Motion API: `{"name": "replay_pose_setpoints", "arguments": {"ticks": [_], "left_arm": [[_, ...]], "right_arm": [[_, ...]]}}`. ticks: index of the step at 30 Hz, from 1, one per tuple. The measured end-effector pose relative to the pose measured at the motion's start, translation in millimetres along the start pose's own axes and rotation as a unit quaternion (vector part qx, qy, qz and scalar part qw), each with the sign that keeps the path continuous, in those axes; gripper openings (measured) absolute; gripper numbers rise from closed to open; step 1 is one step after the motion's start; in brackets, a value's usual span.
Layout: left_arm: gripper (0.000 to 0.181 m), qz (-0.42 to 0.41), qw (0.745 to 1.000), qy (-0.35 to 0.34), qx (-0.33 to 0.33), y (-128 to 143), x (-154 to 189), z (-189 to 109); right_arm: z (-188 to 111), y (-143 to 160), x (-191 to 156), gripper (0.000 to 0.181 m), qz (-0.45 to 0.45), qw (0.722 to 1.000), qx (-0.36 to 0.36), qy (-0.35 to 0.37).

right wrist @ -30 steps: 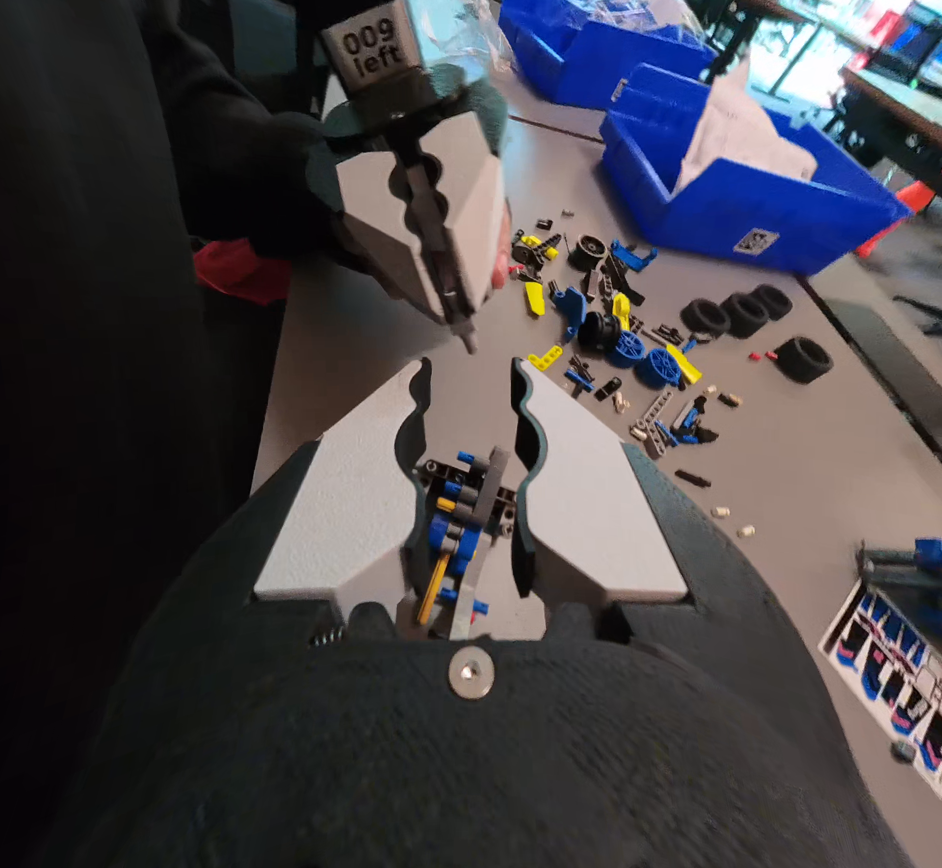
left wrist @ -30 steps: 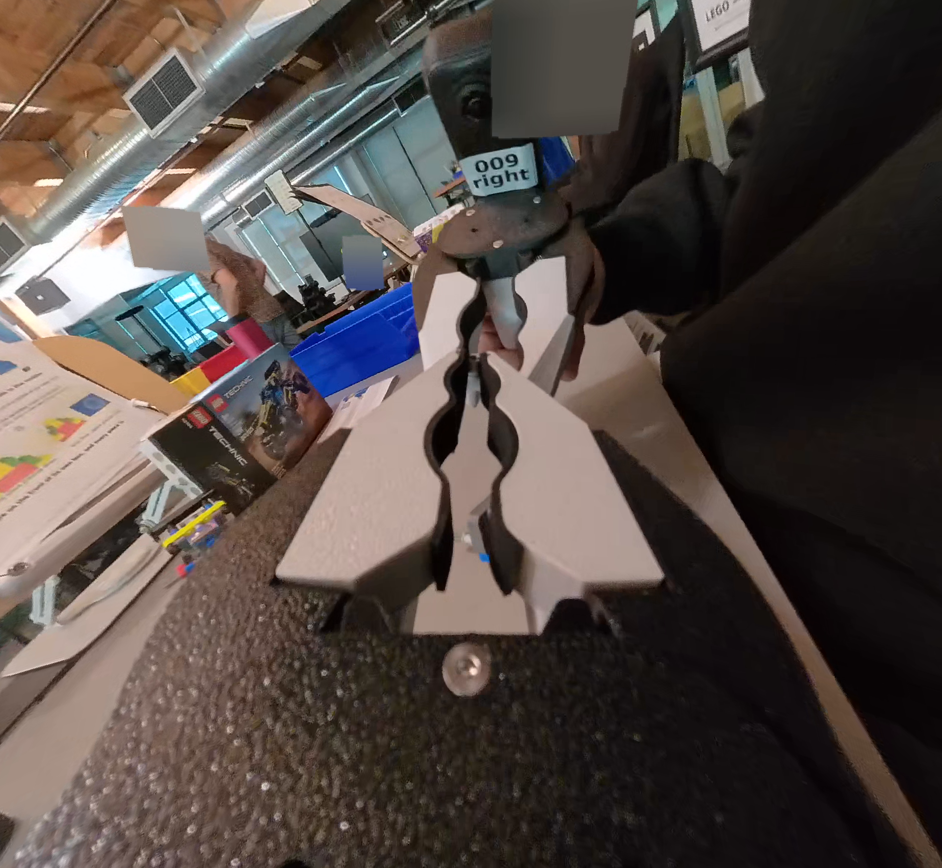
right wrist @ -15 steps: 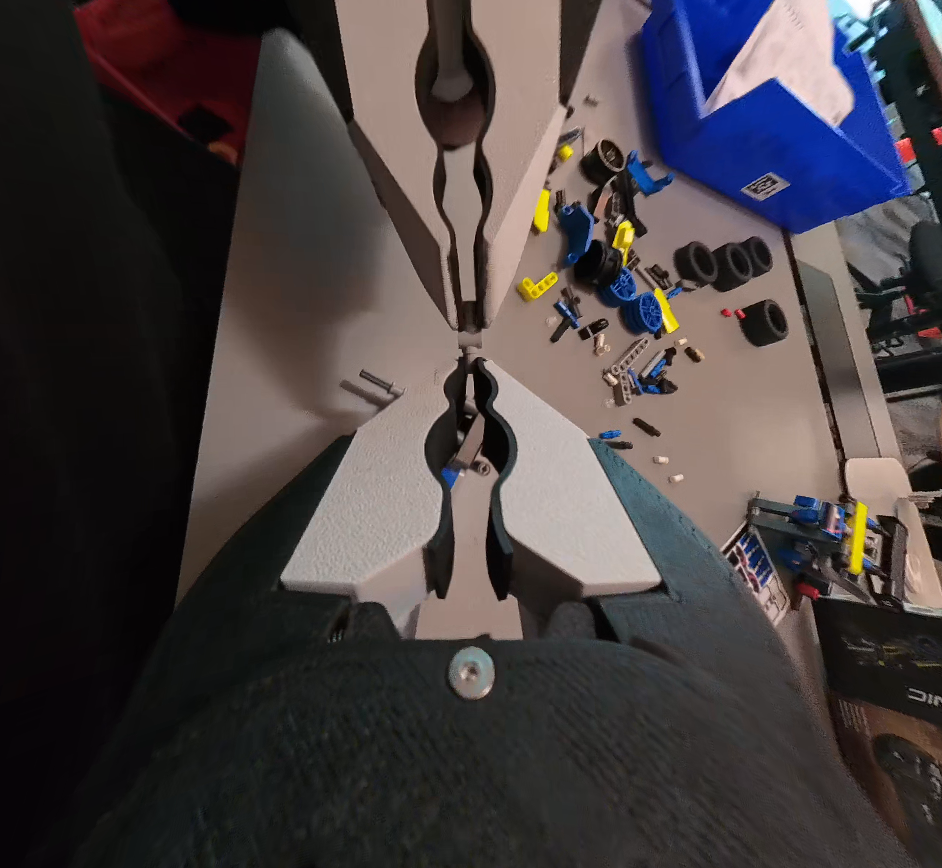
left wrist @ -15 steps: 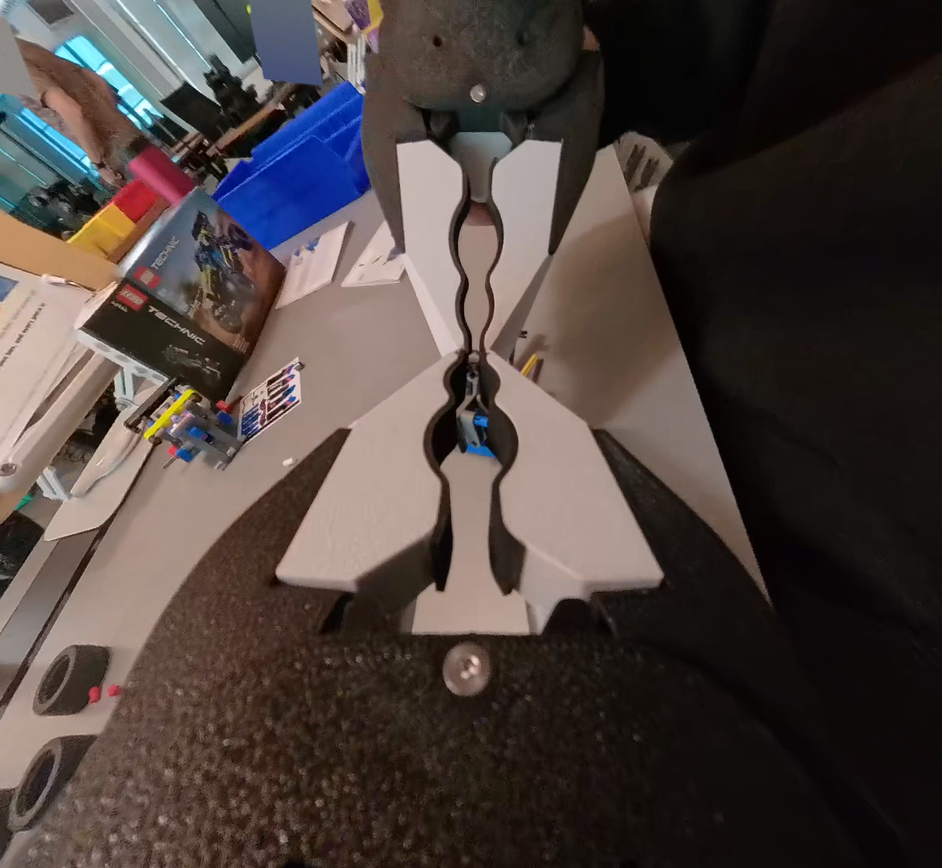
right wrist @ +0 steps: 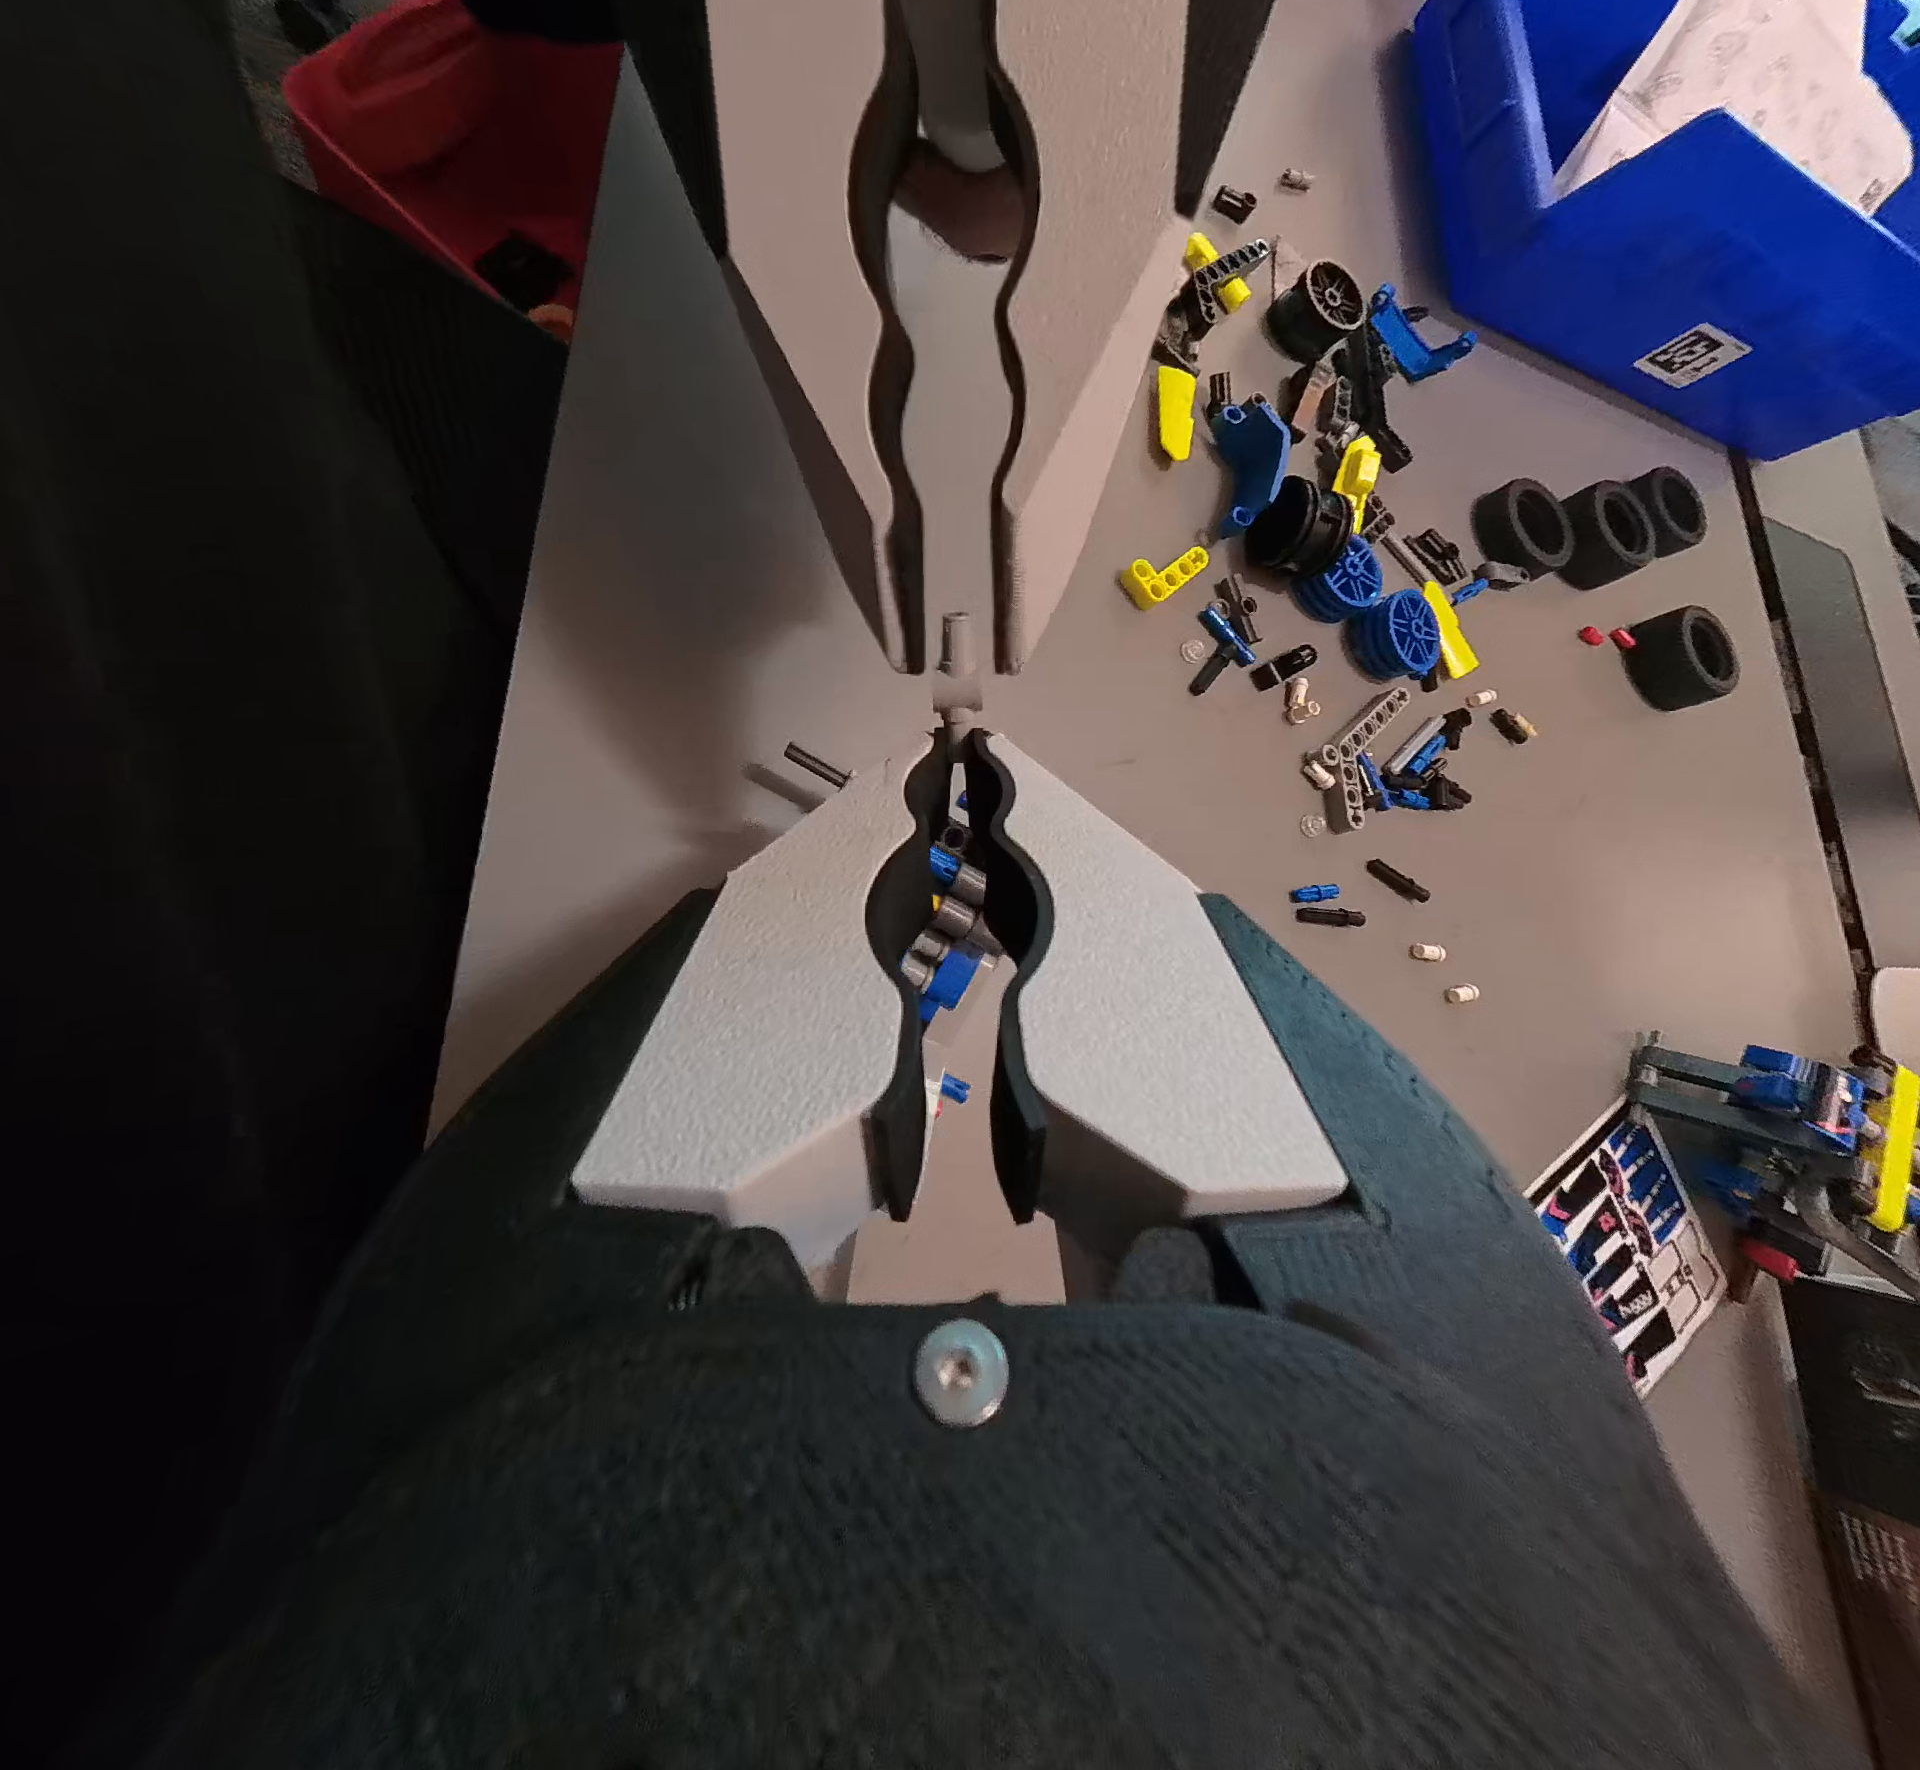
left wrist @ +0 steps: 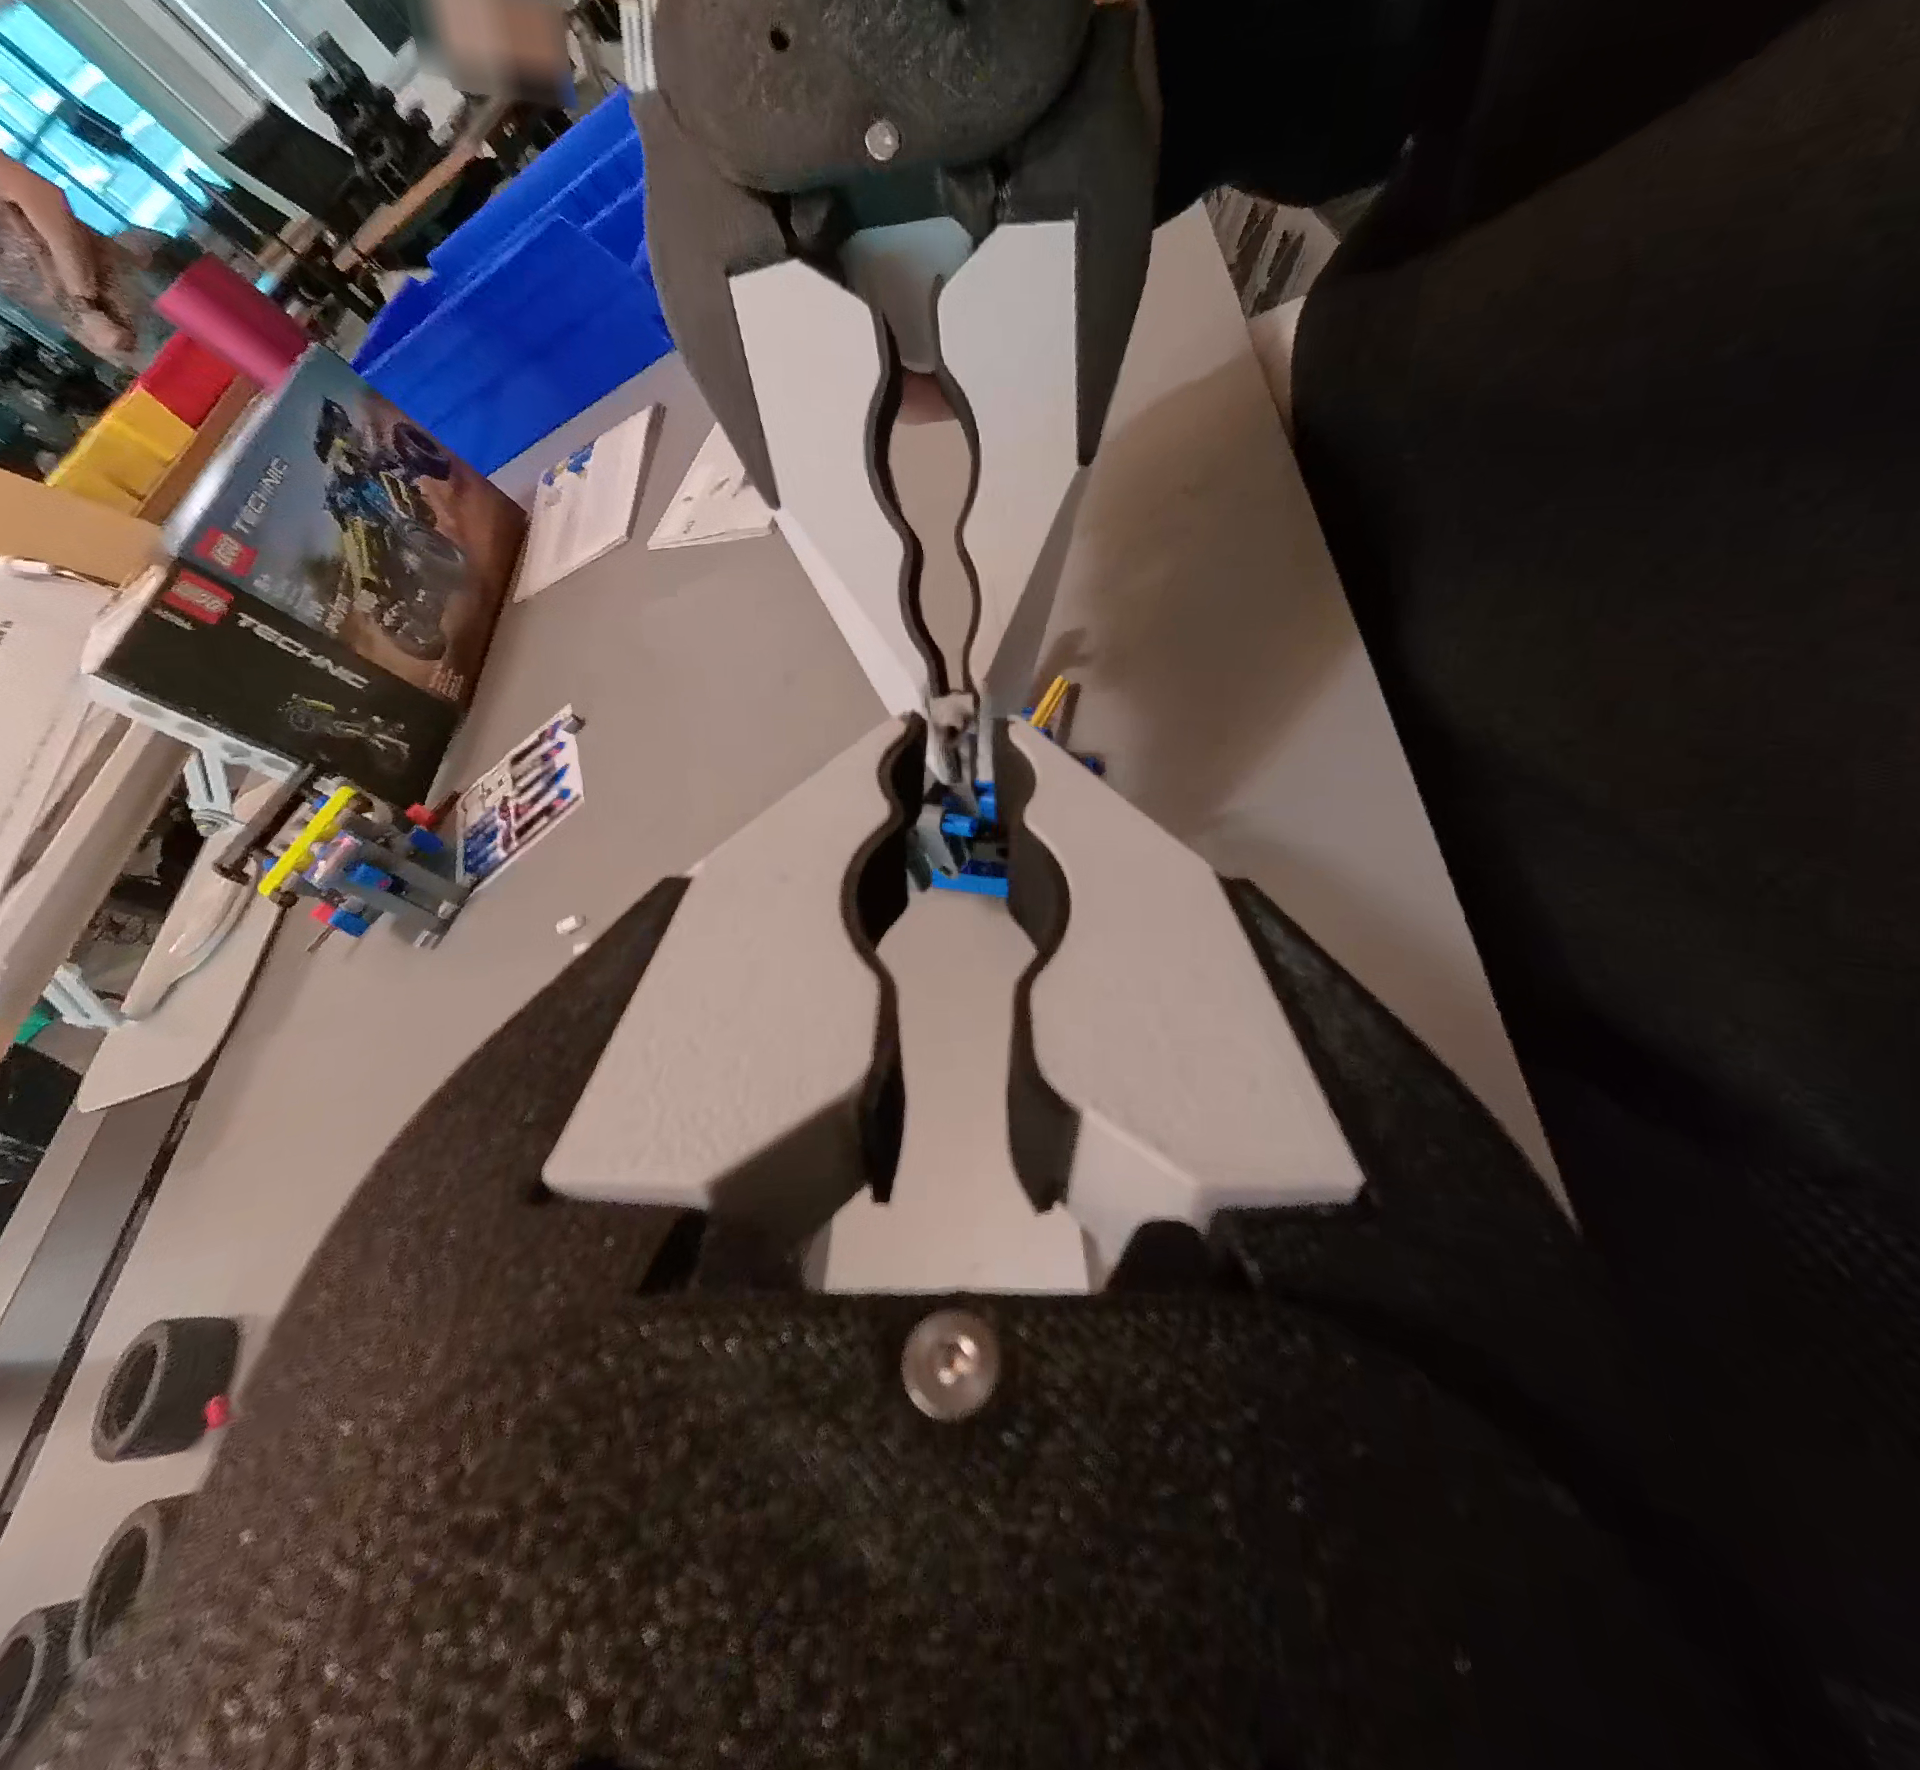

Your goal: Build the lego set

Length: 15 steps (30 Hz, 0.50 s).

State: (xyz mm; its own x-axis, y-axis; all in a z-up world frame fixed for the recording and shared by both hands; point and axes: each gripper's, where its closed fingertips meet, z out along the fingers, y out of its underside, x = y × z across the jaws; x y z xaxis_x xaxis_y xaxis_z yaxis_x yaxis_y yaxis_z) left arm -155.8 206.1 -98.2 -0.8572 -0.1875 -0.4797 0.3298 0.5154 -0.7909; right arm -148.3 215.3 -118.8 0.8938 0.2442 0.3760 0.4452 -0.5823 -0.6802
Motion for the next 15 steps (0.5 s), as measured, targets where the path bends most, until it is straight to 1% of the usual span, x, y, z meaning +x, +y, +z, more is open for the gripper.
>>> {"name": "replay_pose_setpoints", "arguments": {"ticks": [2,7,10,12,13,14,15], "left_arm": [[0.004,0.002,1.0,-0.002,-0.014,3,0,2],[0.003,0.0,0.999,-0.004,-0.052,11,-1,5],[0.001,-0.001,0.997,-0.024,-0.076,18,-7,6],[0.001,-0.026,0.996,-0.037,-0.076,22,-10,5],[0.001,-0.036,0.995,-0.049,-0.075,24,-13,3],[0.001,-0.043,0.994,-0.068,-0.075,27,-16,1],[0.001,-0.046,0.992,-0.09,-0.075,30,-20,-2]], "right_arm": [[1,1,0,0.0,0.003,1.0,0.002,-0.004],[5,6,-1,0.002,-0.003,1.0,-0.011,-0.016],[7,9,3,0.005,0.004,1.0,-0.006,-0.018],[4,10,9,0.007,0.043,0.999,0.008,-0.028],[2,11,17,0.018,0.067,0.997,0.017,-0.018],[0,13,22,0.018,0.095,0.995,0.02,-0.018],[-1,16,26,0.022,0.124,0.992,0.021,-0.025]]}}
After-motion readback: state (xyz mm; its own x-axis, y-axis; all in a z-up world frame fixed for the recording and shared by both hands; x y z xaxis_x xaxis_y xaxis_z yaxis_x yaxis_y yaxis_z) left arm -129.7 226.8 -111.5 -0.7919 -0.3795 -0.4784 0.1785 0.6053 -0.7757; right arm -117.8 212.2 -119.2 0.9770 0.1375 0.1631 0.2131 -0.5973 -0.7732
